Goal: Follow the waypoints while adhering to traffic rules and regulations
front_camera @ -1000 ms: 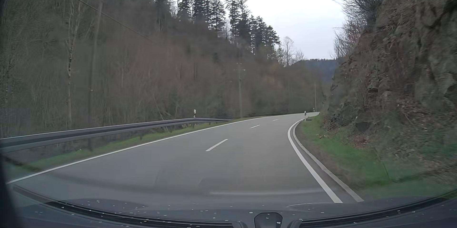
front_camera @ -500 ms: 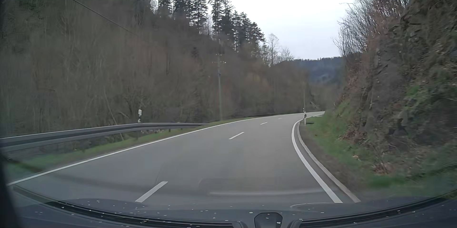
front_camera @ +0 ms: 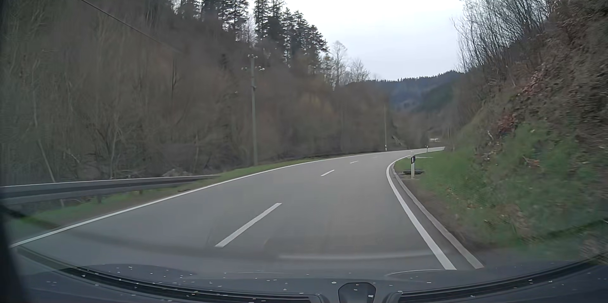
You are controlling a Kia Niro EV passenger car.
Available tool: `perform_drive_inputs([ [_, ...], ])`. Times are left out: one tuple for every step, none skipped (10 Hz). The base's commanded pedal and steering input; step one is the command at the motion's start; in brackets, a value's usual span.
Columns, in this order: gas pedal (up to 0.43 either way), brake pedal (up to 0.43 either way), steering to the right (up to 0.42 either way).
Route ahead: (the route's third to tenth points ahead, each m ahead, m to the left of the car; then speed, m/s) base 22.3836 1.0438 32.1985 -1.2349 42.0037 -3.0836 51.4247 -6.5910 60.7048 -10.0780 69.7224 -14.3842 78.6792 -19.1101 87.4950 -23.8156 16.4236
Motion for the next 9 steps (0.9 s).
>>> perform_drive_inputs([
  [0.000, 0.000, 0.037],
  [0.000, 0.000, 0.034],
  [0.000, 0.000, 0.034],
  [0.000, 0.000, 0.037],
  [0.000, 0.000, 0.040],
  [0.000, 0.000, 0.041],
  [0.000, 0.000, 0.043],
  [0.000, 0.000, 0.043],
  [0.000, 0.000, 0.043],
])
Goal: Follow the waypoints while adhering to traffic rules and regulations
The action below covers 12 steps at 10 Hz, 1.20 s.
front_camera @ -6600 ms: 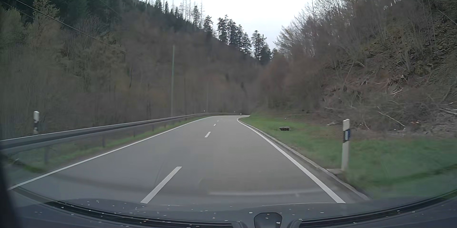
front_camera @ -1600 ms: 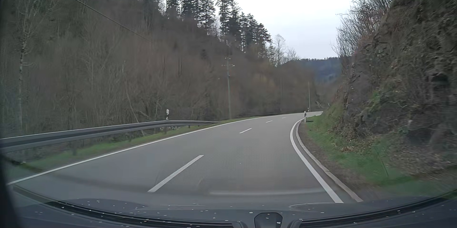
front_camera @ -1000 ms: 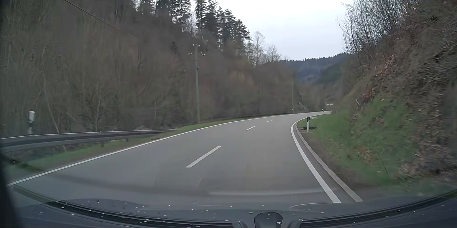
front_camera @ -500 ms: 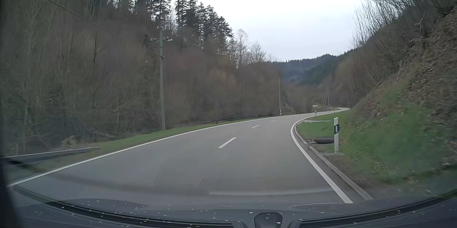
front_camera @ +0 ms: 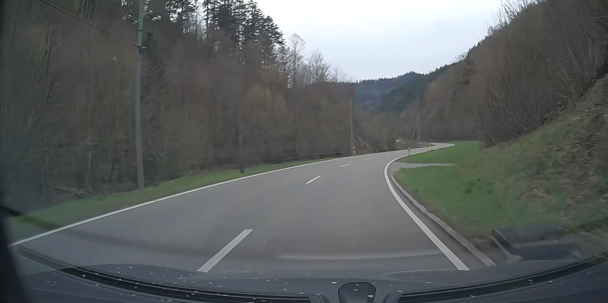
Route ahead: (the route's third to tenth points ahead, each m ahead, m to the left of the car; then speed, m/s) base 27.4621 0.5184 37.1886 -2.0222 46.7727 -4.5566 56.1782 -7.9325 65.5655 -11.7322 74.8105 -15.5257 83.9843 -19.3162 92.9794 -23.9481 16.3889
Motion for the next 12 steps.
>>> perform_drive_inputs([
  [0.000, 0.000, 0.043],
  [0.118, 0.000, 0.043],
  [0.157, 0.000, 0.043],
  [0.157, 0.000, 0.043],
  [0.157, 0.000, 0.040],
  [0.157, 0.000, 0.035],
  [0.169, 0.000, 0.034],
  [0.209, 0.000, 0.034],
  [0.240, 0.000, 0.032],
  [0.248, 0.000, 0.031],
  [0.248, 0.000, 0.030],
  [0.248, 0.000, 0.029],
])
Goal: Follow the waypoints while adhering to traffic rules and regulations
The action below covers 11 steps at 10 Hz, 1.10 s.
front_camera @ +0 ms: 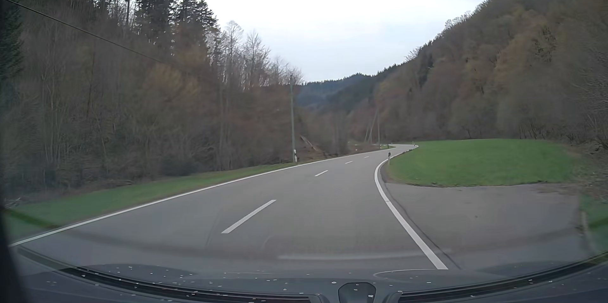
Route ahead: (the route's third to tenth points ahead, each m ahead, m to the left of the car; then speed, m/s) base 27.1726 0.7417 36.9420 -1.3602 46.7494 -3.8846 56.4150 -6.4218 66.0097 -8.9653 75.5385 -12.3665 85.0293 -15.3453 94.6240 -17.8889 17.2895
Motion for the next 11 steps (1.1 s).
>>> perform_drive_inputs([
  [0.248, 0.000, 0.027],
  [0.248, 0.000, 0.027],
  [0.248, 0.000, 0.027],
  [0.260, 0.000, 0.027],
  [0.260, 0.000, 0.029],
  [0.248, 0.000, 0.033],
  [0.130, 0.000, 0.035],
  [0.000, 0.000, 0.036],
  [0.000, 0.000, 0.036],
  [0.000, 0.000, 0.036],
  [0.000, 0.000, 0.036],
])
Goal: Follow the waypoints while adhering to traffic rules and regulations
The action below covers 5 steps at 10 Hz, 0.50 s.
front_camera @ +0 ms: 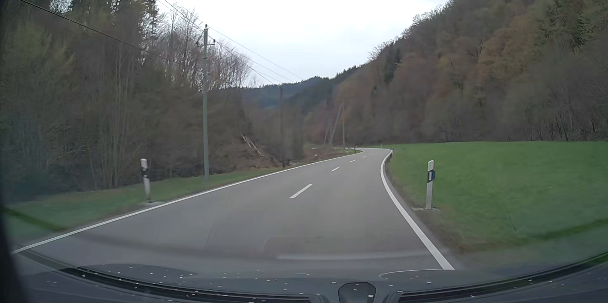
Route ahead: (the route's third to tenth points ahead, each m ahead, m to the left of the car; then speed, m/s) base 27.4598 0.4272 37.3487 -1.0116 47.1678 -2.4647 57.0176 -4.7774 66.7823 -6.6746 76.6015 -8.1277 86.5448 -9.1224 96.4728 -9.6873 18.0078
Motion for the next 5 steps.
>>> perform_drive_inputs([
  [0.000, 0.000, 0.035],
  [0.000, 0.000, 0.034],
  [0.000, 0.000, 0.034],
  [0.000, 0.000, 0.034],
  [0.000, 0.000, 0.034],
])
